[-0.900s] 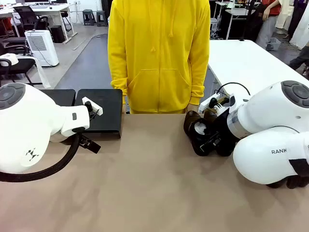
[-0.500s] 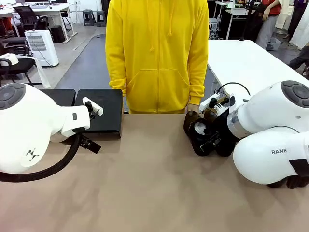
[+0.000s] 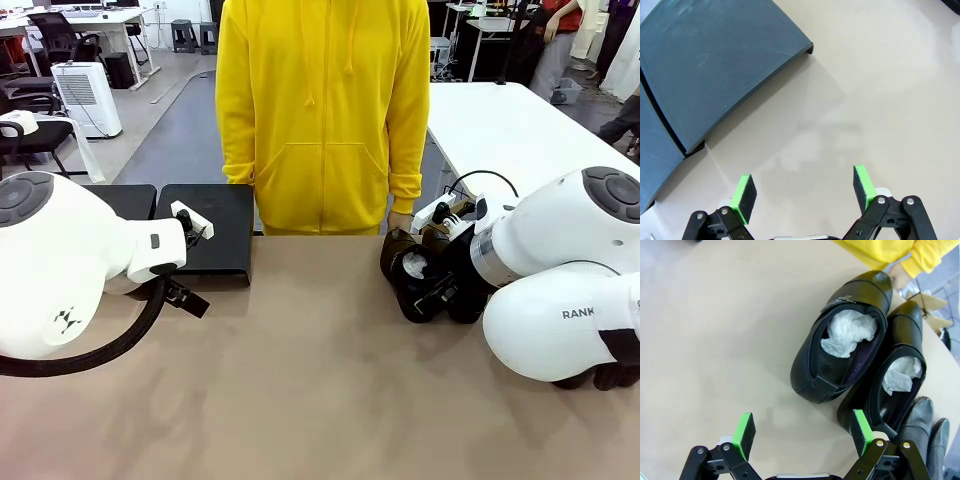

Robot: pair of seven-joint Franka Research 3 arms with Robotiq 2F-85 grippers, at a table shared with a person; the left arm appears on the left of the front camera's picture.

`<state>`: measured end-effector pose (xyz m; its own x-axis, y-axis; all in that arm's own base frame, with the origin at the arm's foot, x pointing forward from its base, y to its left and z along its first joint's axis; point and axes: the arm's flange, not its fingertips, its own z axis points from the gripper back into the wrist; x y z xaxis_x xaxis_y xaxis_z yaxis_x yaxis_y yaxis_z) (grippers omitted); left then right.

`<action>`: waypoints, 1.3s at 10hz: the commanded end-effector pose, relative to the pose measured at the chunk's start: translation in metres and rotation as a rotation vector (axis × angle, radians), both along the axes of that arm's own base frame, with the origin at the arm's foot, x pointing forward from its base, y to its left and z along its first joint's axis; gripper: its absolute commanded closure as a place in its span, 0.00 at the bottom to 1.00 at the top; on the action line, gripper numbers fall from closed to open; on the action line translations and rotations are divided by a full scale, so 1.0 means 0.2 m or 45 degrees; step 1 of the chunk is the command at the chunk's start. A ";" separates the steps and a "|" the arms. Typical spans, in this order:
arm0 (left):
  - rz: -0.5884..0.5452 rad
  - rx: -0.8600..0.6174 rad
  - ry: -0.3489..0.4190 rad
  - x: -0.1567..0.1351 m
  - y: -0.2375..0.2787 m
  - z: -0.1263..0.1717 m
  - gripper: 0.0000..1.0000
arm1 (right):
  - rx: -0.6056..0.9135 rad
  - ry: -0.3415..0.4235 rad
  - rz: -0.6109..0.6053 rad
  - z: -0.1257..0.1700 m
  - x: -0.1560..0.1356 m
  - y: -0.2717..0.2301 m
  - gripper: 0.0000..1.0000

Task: Organize the shoes by placing them on the stand.
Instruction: Pick up one Shoe and place it in the middle of the table.

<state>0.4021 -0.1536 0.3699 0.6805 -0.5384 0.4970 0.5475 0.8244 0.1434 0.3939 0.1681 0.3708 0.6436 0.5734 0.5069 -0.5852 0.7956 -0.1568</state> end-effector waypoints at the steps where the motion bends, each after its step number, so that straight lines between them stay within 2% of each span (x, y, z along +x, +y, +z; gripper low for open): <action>1: 0.003 -0.002 0.000 0.00 0.01 0.00 0.00 | 0.001 0.000 -0.001 0.00 0.00 0.00 0.00; 4: 0.003 -0.002 0.000 0.00 0.01 0.00 0.00 | 0.000 0.000 0.000 0.00 0.00 0.00 0.00; 5: 0.000 0.000 0.000 0.00 0.00 0.00 0.00 | 0.087 -0.018 0.026 0.08 -0.04 -0.03 0.00; 7: -0.038 -0.082 -0.058 -0.03 0.12 0.20 0.00 | 0.259 -0.060 0.003 0.30 -0.13 -0.24 0.00; 8: -0.061 -0.124 -0.021 -0.04 0.21 0.31 0.00 | 0.363 -0.049 -0.040 0.41 -0.19 -0.40 0.00; 10: -0.111 -0.237 0.126 -0.03 0.40 0.47 0.00 | 0.495 0.012 -0.086 0.56 -0.28 -0.65 0.00; 12: -0.074 -0.354 0.148 -0.03 0.58 0.58 0.00 | 0.602 0.038 -0.073 0.63 -0.39 -0.86 0.00; 13: -0.060 -0.408 0.130 -0.04 0.68 0.62 0.00 | 0.650 0.023 -0.007 0.65 -0.46 -0.95 0.00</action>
<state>0.3870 -0.0291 0.4931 0.7067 -0.4252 0.5655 0.5961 0.7883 -0.1523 0.3387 -0.0108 0.5240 0.6844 0.2406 0.6883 -0.5327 0.8095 0.2467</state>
